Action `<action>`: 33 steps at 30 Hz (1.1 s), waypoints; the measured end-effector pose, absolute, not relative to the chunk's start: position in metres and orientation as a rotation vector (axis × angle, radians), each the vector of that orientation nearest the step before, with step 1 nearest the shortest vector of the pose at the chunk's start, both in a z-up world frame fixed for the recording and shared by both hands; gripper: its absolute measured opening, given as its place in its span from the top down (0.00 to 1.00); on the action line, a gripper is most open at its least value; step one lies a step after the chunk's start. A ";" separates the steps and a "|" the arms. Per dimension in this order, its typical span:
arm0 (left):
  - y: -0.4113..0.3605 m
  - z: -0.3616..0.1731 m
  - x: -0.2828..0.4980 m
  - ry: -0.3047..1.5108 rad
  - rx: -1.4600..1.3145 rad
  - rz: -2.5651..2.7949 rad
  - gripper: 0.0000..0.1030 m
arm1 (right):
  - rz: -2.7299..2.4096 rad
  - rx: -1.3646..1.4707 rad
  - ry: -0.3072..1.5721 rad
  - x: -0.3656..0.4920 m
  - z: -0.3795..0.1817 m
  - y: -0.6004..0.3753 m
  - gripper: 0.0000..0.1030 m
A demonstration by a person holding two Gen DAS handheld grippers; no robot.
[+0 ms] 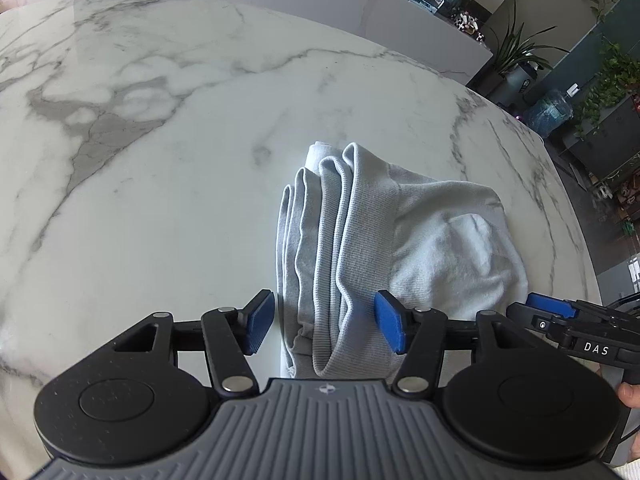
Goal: Fold clothes
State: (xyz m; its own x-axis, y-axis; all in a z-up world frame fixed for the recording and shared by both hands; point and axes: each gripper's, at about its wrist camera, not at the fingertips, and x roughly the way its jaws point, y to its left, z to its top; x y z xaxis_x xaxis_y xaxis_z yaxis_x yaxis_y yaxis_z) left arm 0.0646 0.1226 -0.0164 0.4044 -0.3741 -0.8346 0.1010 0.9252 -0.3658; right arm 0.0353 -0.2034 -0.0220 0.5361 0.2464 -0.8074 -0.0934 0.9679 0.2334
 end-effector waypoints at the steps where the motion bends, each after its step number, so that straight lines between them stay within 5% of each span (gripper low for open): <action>1: 0.120 -0.016 0.064 1.117 -0.267 -0.311 0.44 | 0.204 0.169 0.986 0.036 -0.022 -0.203 0.41; 13: 0.093 -0.015 0.054 1.097 -0.121 -0.278 0.45 | 0.246 0.150 0.986 0.032 -0.022 -0.181 0.41; 19: 0.088 -0.014 0.051 1.081 -0.107 -0.272 0.56 | 0.243 0.142 0.988 0.032 -0.021 -0.174 0.58; 24: 0.085 -0.012 0.048 1.052 -0.100 -0.266 0.69 | 0.227 0.171 0.970 0.029 -0.019 -0.179 0.82; 33: 0.073 0.006 0.039 0.994 -0.045 -0.263 0.77 | 0.231 0.135 0.899 0.016 0.003 -0.177 0.89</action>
